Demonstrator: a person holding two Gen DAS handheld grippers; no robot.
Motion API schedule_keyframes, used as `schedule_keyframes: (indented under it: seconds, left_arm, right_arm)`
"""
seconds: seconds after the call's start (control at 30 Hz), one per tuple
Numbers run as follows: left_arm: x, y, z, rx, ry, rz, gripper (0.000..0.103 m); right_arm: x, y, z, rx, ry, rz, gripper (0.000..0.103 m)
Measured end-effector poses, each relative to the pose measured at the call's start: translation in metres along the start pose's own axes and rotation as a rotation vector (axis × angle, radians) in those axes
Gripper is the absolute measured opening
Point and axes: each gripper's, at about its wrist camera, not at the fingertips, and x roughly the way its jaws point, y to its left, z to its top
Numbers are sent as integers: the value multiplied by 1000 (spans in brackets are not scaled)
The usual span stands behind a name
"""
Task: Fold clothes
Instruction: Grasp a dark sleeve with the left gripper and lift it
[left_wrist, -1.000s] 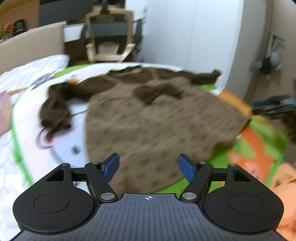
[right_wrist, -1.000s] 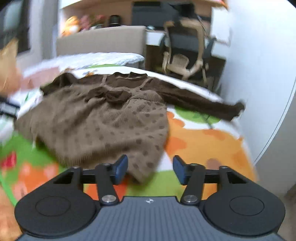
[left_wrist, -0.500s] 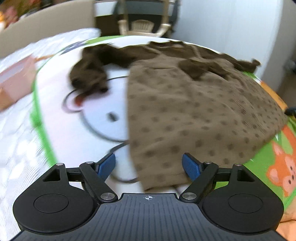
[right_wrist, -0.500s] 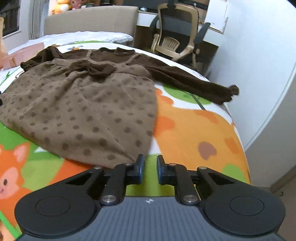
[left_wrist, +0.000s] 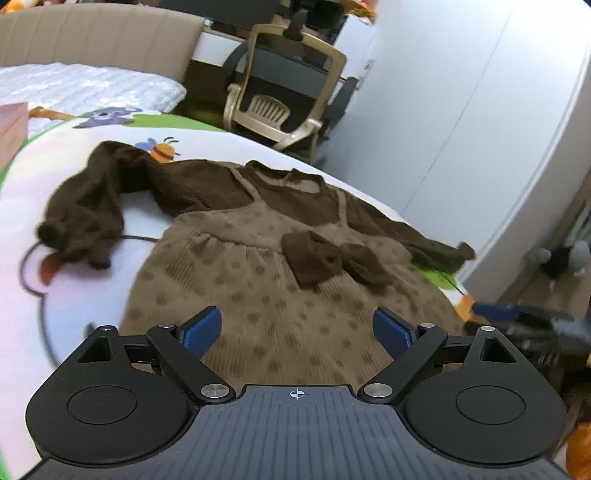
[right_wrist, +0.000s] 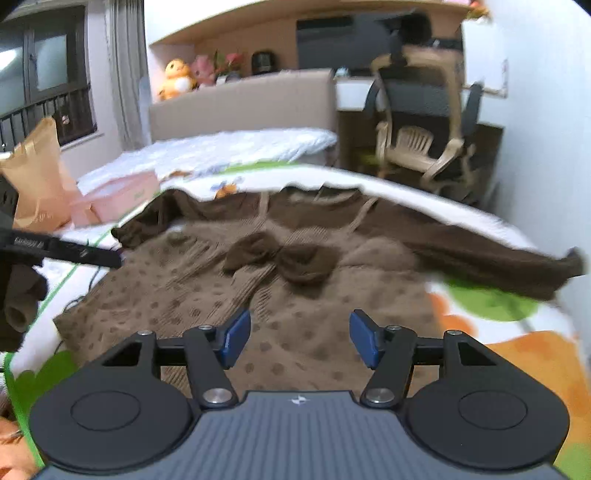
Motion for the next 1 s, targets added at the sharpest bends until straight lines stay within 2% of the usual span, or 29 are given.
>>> schedule_keyframes:
  seconds: [0.1,0.17,0.2,0.23,0.27,0.33,0.47,0.5,0.6,0.67,0.73,0.83,0.9,1.0]
  left_arm:
    - [24,14,-11,-37,21,46,93]
    - [20,21,-26,-1,-27,32,93]
    - [15,21,-30,11,-30,31,93]
    - [10,21,-35,23,-33,30,93]
    - [7,22,-37,25,-29,26,93]
    - [1,22,-41,28,-20,19,93]
    - [-3,22,-33,14,29,28,93]
    - [-5,27,-26,-41,45,17,93]
    - [-11,44,-1,-193,9,13,94]
    - [-11,58,20,-281,-58,62,94]
    - [-1,83,36,-464,-102,59,94]
    - [16,121,58,-742,-167,50,94]
    - [35,148,63,-940,-185,6,93]
    - [58,169,72,-1062,-200,65,91]
  right_arm:
    - [30,-5,-16,6,38,-39,60]
    - [36,-16,-29,51,46,-40,64]
    - [31,-23,-31,83,26,-15,68]
    - [27,-27,-32,112,17,-13,81]
    - [25,-31,-35,128,26,-25,85]
    - [22,-38,-38,152,37,-19,85]
    - [24,-33,-28,76,110,-49,85]
    - [23,-31,-21,61,118,-46,85]
    - [20,-26,10,34,85,1,88]
    - [24,-23,30,28,59,36,95]
    - [37,-20,43,31,32,66,98]
    - [69,-19,46,86,-3,97,98]
    - [92,-23,42,155,-7,126,98]
    - [116,-30,31,251,-2,160,98]
